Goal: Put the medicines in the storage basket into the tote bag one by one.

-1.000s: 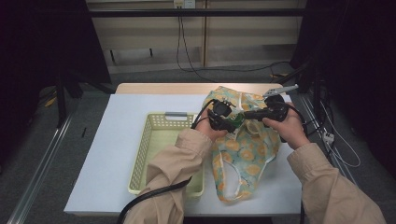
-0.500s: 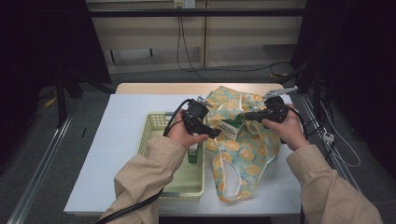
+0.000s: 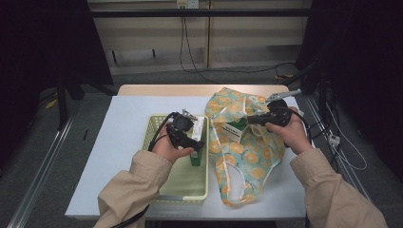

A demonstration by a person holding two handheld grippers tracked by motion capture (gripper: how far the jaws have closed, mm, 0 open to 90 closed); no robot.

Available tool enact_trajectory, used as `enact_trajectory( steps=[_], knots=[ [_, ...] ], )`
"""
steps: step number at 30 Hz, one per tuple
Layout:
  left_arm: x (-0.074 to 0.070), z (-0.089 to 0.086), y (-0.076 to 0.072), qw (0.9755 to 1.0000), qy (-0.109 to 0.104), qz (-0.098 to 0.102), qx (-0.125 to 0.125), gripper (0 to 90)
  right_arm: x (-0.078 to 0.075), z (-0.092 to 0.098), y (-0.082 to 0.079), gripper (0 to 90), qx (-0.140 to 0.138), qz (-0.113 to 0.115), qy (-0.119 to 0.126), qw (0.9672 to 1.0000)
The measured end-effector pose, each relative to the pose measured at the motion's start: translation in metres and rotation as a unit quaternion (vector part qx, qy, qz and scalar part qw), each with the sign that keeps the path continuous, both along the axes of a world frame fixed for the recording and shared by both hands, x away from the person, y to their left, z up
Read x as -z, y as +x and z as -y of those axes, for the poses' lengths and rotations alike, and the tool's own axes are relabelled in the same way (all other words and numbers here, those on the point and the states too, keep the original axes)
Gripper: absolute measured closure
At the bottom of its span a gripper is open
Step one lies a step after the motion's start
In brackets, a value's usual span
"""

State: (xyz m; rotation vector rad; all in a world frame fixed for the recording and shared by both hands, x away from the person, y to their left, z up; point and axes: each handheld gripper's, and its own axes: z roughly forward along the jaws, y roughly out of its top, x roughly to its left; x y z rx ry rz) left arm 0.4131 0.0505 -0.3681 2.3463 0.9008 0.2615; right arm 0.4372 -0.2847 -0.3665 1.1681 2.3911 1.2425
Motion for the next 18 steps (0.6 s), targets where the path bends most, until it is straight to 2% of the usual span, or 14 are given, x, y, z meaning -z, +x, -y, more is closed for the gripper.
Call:
enact_trajectory(
  steps=[2,3,5,6,7,9,10,12,14,18],
  knots=[
    [0.003,-0.005,-0.002,0.9997,0.025,0.004,-0.001,30.3,0.000,0.001,0.000,90.0,0.002,0.000,0.000,1.0000],
    [0.006,-0.008,-0.002,0.9996,0.028,-0.003,-0.005,33.6,0.000,0.001,0.000,90.0,0.003,0.000,0.000,1.0000],
    [0.011,-0.014,-0.001,0.9993,0.021,-0.030,-0.008,36.5,-0.001,0.002,0.000,90.0,0.003,0.000,0.000,1.0000],
    [0.013,-0.017,-0.001,0.9991,0.012,-0.041,-0.007,42.0,-0.001,0.002,0.000,90.0,0.003,0.001,0.000,1.0000],
    [0.014,-0.019,-0.002,0.9990,0.007,-0.044,-0.008,49.3,-0.002,0.003,0.000,90.0,0.004,0.002,0.001,1.0000],
    [0.014,-0.023,-0.002,0.9991,0.017,-0.037,-0.014,56.9,-0.002,0.004,-0.001,90.0,0.005,0.001,0.001,1.0000],
    [0.015,-0.026,-0.002,0.9988,0.010,-0.043,-0.020,58.8,-0.002,0.004,-0.001,90.0,0.006,0.001,0.000,1.0000],
    [0.014,-0.031,-0.001,0.9985,0.009,-0.045,-0.028,61.9,-0.002,0.005,-0.001,90.0,0.006,0.001,0.000,1.0000],
    [0.012,-0.036,0.000,0.9976,-0.013,-0.055,-0.039,62.4,-0.002,0.006,0.000,90.0,0.006,0.001,0.002,1.0000],
    [-0.003,-0.046,-0.001,0.9974,-0.027,-0.047,-0.047,62.7,-0.002,0.007,0.000,90.0,0.009,0.001,0.004,1.0000]
  ],
)
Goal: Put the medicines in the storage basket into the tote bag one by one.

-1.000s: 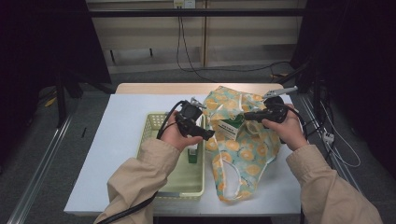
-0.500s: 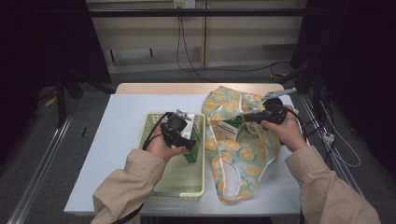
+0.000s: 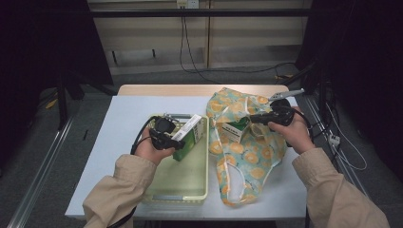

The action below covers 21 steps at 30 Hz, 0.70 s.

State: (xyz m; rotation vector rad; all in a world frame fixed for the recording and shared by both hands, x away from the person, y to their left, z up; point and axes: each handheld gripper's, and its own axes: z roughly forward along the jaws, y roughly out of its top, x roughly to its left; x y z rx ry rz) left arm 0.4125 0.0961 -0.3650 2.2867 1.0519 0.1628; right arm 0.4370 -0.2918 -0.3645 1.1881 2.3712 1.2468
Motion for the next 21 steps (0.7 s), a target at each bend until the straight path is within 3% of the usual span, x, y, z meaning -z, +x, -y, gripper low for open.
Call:
enact_trajectory(
  steps=[6,12,17,21],
  knots=[
    [-0.034,-0.009,-0.003,0.9992,-0.034,0.022,-0.003,62.8,0.000,0.000,0.000,90.0,0.000,-0.001,0.000,1.0000],
    [-0.061,-0.005,-0.008,0.9976,-0.055,0.039,0.017,62.8,-0.005,0.004,-0.001,90.0,0.005,0.003,0.003,1.0000],
    [-0.079,0.015,-0.014,0.9943,-0.076,0.056,0.050,62.8,-0.009,0.006,0.000,90.0,0.008,0.005,0.004,0.9999],
    [-0.081,0.040,-0.021,0.9913,-0.087,0.052,0.084,62.8,-0.011,0.005,0.000,90.0,0.006,0.007,0.005,0.9999]
  ],
)
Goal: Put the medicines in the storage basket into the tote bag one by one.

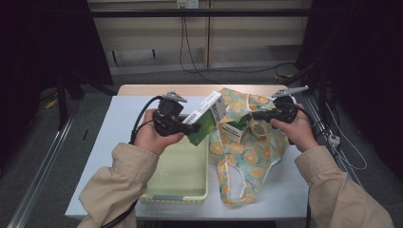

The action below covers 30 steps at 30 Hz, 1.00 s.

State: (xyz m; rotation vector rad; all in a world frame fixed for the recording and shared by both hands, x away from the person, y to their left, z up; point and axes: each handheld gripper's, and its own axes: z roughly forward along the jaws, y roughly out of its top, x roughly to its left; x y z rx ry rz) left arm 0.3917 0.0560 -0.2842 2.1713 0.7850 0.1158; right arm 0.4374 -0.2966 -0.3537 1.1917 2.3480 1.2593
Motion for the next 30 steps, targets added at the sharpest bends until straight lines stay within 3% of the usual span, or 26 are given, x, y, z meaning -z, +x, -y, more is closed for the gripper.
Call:
enact_trajectory(
  steps=[2,6,15,20,23,25,30],
  knots=[
    [0.002,0.013,-0.003,0.9998,-0.005,0.000,0.018,62.8,-0.001,-0.001,0.000,90.0,-0.002,0.000,0.000,1.0000],
    [0.011,0.039,-0.008,0.9988,0.007,-0.003,0.048,62.8,-0.002,-0.002,0.000,90.0,-0.002,0.001,0.001,1.0000],
    [0.032,0.078,-0.009,0.9960,0.031,-0.018,0.082,62.7,-0.007,-0.001,0.001,90.0,-0.003,0.003,0.003,1.0000],
    [0.041,0.093,-0.006,0.9953,0.045,-0.018,0.083,62.7,-0.009,-0.001,0.001,90.0,-0.003,0.005,0.003,1.0000],
    [0.049,0.099,-0.003,0.9957,0.036,-0.032,0.079,62.7,-0.010,0.000,0.000,90.0,-0.004,0.006,0.005,1.0000],
    [0.052,0.103,-0.001,0.9943,0.052,-0.034,0.087,62.7,-0.010,0.000,0.000,90.0,-0.004,0.006,0.005,1.0000],
    [0.062,0.114,0.004,0.9935,0.065,-0.041,0.084,62.7,-0.012,0.003,-0.001,90.0,-0.002,0.008,0.006,1.0000]
  ],
)
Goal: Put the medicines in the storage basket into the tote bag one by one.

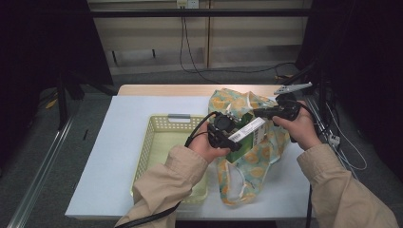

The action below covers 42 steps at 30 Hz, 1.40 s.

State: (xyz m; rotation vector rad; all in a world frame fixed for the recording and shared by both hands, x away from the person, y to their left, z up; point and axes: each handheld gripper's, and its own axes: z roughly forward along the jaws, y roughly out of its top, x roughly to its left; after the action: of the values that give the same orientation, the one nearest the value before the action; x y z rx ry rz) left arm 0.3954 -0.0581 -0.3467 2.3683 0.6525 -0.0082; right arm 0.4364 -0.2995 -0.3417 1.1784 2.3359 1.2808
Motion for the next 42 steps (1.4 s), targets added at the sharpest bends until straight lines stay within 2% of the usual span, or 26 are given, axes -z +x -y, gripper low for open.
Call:
enact_trajectory(
  steps=[10,15,19,22,27,39,42],
  knots=[
    [0.015,0.015,0.004,0.9998,0.020,-0.009,0.001,62.7,-0.001,0.001,0.000,90.0,0.001,0.002,0.002,1.0000],
    [0.022,0.019,0.008,0.9994,0.033,-0.004,-0.002,62.7,-0.004,0.002,0.000,90.0,0.002,0.004,0.001,1.0000],
    [0.024,0.021,0.012,0.9995,0.026,-0.008,-0.018,62.6,-0.007,0.001,0.000,90.0,0.000,0.007,0.000,1.0000],
    [0.024,0.023,0.015,0.9995,0.022,-0.008,-0.021,62.6,-0.010,0.000,0.001,90.0,0.000,0.008,0.000,1.0000],
    [0.027,0.031,0.017,0.9991,0.038,0.001,-0.018,62.5,-0.014,0.000,0.002,90.0,0.001,0.012,0.000,0.9999],
    [0.032,0.046,0.044,0.9982,0.025,0.004,-0.054,62.5,-0.018,0.007,0.001,90.0,0.007,0.013,0.000,0.9999],
    [0.034,0.051,0.050,0.9974,0.017,0.013,-0.069,62.4,-0.018,0.009,0.001,90.0,0.009,0.012,0.000,0.9999]
  ],
)
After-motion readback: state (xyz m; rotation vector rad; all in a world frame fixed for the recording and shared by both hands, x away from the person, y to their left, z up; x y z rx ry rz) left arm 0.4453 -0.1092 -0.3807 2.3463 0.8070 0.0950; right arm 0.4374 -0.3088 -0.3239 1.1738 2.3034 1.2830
